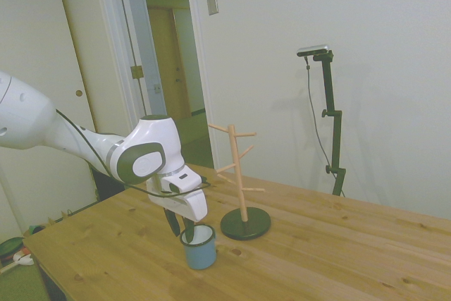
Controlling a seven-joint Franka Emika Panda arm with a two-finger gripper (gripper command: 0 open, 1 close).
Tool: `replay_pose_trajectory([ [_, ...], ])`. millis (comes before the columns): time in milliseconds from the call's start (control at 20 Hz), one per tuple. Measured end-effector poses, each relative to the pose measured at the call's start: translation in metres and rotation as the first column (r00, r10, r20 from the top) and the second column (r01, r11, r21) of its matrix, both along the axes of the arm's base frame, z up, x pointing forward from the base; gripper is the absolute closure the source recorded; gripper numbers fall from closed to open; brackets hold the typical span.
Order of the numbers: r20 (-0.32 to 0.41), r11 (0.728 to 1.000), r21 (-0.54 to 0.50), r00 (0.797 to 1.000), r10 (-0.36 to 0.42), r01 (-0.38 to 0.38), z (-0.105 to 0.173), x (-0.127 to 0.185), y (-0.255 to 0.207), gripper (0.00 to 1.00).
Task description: Hang the mug
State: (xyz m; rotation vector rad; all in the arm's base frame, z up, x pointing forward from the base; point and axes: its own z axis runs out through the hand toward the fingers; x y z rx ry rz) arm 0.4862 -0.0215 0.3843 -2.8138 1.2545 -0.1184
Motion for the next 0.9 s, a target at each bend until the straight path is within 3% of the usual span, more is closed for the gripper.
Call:
replay_pose_trajectory([
  [900,-0.002,1.000,0.008,1.000,-0.021,0.021,-0.008,0.002,-0.016,1.00],
])
